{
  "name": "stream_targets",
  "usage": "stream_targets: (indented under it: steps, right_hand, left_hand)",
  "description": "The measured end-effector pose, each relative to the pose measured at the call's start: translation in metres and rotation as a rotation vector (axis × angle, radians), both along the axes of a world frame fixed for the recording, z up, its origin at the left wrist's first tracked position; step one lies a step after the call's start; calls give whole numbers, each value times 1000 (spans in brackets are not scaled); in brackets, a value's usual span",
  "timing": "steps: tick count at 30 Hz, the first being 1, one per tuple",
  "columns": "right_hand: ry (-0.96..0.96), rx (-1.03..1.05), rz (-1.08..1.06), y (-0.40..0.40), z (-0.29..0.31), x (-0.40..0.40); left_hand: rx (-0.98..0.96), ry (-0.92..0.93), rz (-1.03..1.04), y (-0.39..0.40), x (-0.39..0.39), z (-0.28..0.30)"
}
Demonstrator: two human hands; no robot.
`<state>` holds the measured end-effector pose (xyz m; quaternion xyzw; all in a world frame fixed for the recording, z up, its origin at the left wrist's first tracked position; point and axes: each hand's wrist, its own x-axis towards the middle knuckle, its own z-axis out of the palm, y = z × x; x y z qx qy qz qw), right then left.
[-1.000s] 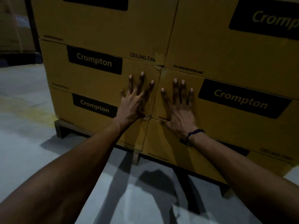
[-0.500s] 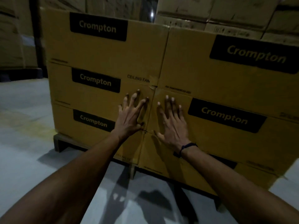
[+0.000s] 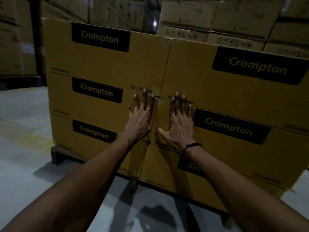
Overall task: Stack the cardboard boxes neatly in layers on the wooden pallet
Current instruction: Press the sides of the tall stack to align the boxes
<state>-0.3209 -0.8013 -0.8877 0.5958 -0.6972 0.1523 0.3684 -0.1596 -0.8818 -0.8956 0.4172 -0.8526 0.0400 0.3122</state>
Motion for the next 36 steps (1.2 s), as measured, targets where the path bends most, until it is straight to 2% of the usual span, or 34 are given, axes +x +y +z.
stream_targets:
  steps: [25,30,36]
  right_hand:
    - [-5,68,60,3,10,6]
    - [0,93,49,5,12,5]
    - [178,199,10,11,5,-1]
  left_hand:
    - [-4,101,20,1,-5,-2]
    - [13,68,25,2,-4,-1]
    - [39,32,9,8,-1,-11]
